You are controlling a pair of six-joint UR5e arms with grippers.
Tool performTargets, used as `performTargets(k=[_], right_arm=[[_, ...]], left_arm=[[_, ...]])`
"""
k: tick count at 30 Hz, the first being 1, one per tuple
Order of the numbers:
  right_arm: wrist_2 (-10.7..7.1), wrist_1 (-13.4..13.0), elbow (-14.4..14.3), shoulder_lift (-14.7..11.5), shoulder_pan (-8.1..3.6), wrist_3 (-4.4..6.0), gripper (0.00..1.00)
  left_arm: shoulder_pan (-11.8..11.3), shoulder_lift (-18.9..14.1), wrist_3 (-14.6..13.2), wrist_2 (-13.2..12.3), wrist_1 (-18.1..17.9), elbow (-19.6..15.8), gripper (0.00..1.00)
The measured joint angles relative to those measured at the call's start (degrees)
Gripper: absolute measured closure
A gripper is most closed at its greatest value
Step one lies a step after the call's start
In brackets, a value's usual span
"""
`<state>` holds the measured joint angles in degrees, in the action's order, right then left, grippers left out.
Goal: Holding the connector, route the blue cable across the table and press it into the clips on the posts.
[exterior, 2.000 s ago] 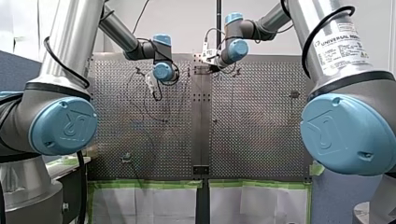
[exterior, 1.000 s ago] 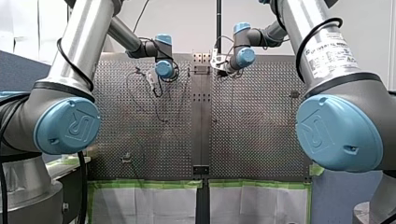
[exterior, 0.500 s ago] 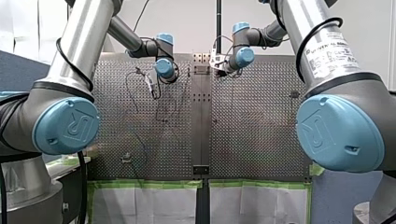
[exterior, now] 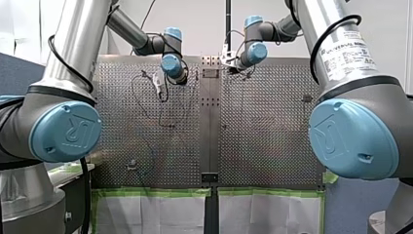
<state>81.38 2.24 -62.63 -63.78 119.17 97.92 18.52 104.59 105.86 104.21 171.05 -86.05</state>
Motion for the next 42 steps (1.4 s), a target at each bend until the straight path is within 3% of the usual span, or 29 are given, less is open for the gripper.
performTargets(k=[10, 21, 32, 42], right_arm=[[1.47, 1.3, -0.5, -0.2, 0.25, -0.32, 1.0], [1.73, 1.9, -0.6, -0.3, 0.28, -0.4, 1.0], [2.86, 2.7, -0.6, -0.4, -0.02, -0.83, 1.0], [2.92, 3.0, -0.6, -0.4, -0.04, -0.87, 1.0]], left_arm=[[2.4, -4.9, -0.1, -0.7, 3.7, -4.8, 0.0], [5.8, -7.8, -0.6, -0.2, 4.5, -5.4, 0.0], [10.8, -7.7, -2.4, 4.4, 0.5, -4.6, 0.0], [15.6, -5.6, -5.3, 9.2, 3.0, -0.3, 0.0]])
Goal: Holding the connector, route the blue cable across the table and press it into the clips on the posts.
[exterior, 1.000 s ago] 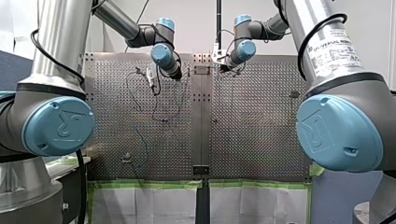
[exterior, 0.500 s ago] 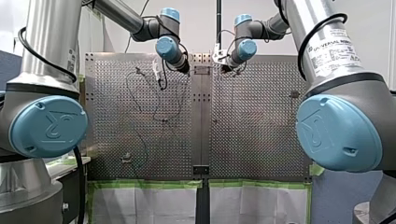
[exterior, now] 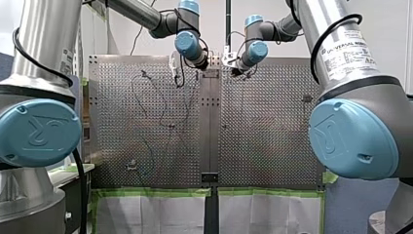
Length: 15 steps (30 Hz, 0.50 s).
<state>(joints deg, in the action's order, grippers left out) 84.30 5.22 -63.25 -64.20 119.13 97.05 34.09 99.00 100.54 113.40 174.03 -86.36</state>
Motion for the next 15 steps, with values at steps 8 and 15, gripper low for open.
performTargets(k=[8, 15], right_arm=[[0.0, 0.2, -0.9, 0.0, -0.2, -0.1, 1.0], [0.0, 0.2, -1.1, 0.0, -0.41, -0.17, 1.0]], left_arm=[[3.0, 3.7, -1.7, 3.8, 3.6, 3.8, 0.0], [2.4, 7.0, -1.8, 5.2, 4.5, 7.1, 0.0]])
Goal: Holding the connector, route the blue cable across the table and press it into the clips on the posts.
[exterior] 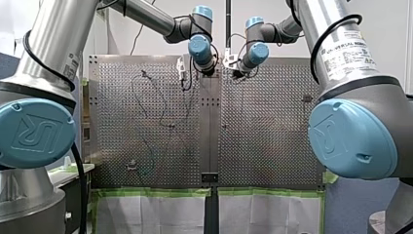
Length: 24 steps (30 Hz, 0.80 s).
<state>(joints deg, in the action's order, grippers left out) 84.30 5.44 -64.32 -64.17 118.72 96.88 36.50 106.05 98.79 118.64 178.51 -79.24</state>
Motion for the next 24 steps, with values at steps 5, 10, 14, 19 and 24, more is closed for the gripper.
performTargets(k=[5, 10, 14, 19, 24], right_arm=[[0.0, 0.0, 0.0, 0.0, -0.04, -0.01, 1.0], [0.0, 0.0, 0.0, 0.0, -0.04, -0.09, 1.0], [0.0, 0.0, 0.0, 0.0, -0.05, -0.2, 1.0], [0.0, 0.0, 0.0, 0.0, -0.06, -0.26, 1.0], [0.0, -0.1, -0.1, 0.0, -0.06, -0.27, 1.0]], left_arm=[[-0.4, 2.3, -0.1, 0.5, 1.4, 2.3, 0.0], [-0.8, 4.7, -0.3, 2.1, 2.2, 4.7, 0.0], [-1.1, 6.7, -0.4, 3.0, 1.9, 6.9, 0.0], [-1.5, 7.5, -0.5, 3.2, 1.0, 9.5, 0.0], [-1.8, 7.7, -0.6, 3.1, 0.6, 11.9, 0.0]])
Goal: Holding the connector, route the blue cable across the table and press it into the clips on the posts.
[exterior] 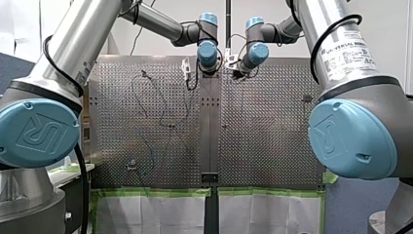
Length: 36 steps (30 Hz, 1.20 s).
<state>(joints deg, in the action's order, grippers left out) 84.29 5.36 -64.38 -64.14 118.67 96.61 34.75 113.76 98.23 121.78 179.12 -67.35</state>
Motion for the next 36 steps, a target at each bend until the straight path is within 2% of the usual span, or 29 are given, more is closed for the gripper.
performTargets(k=[11, 17, 23, 25, 26, 27, 28, 29, 31, 32, 33, 34, 36], right_arm=[[0.0, 0.0, 0.0, 0.0, -0.02, 0.0, 1.0], [0.0, 0.0, 0.0, 0.0, -0.02, 0.0, 1.0], [0.0, 0.0, 0.0, 0.0, -0.05, 0.0, 1.0], [0.0, 0.0, 0.0, 0.0, -0.1, 0.0, 1.0], [0.0, 0.0, 0.0, 0.0, -0.11, 0.0, 1.0], [0.0, 0.0, 0.0, 0.0, -0.12, 0.0, 1.0], [0.0, 0.0, 0.0, 0.0, -0.13, 0.0, 1.0], [0.0, 0.0, 0.0, 0.0, -0.13, -0.01, 1.0], [0.0, 0.0, 0.0, 0.0, -0.14, -0.01, 1.0], [0.0, 0.0, 0.0, 0.0, -0.16, -0.01, 1.0], [0.0, 0.0, 0.0, 0.0, -0.18, -0.01, 1.0], [0.0, 0.0, 0.0, 0.0, -0.18, -0.01, 1.0], [0.0, 0.0, 0.0, 0.0, -0.18, 0.0, 1.0]], left_arm=[[-0.9, 4.8, -0.1, -1.6, 1.1, 5.6, 0.0], [-1.4, 7.5, -0.1, -1.4, 2.3, 8.4, 0.0], [-1.5, 8.3, 0.2, -0.2, 2.5, 9.9, 0.0], [-1.4, 8.3, 0.2, 0.5, 2.5, 10.0, 0.27], [-1.4, 8.2, 0.2, 1.0, 2.5, 10.1, 0.27], [-1.3, 8.2, 0.2, 1.4, 2.5, 10.1, 0.47], [-1.2, 8.2, 0.3, 1.8, 2.5, 10.1, 0.59], [-1.1, 8.2, 0.3, 2.4, 2.5, 10.1, 0.59], [-1.0, 8.2, 0.4, 3.1, 2.5, 10.1, 0.89], [-0.9, 8.2, 0.5, 3.4, 2.6, 10.1, 0.89], [-0.9, 8.2, 0.7, 3.6, 2.7, 10.1, 0.97], [-0.8, 8.2, 0.9, 3.7, 2.8, 10.1, 1.0], [-0.8, 8.2, 1.3, 3.9, 3.1, 10.1, 1.0]])
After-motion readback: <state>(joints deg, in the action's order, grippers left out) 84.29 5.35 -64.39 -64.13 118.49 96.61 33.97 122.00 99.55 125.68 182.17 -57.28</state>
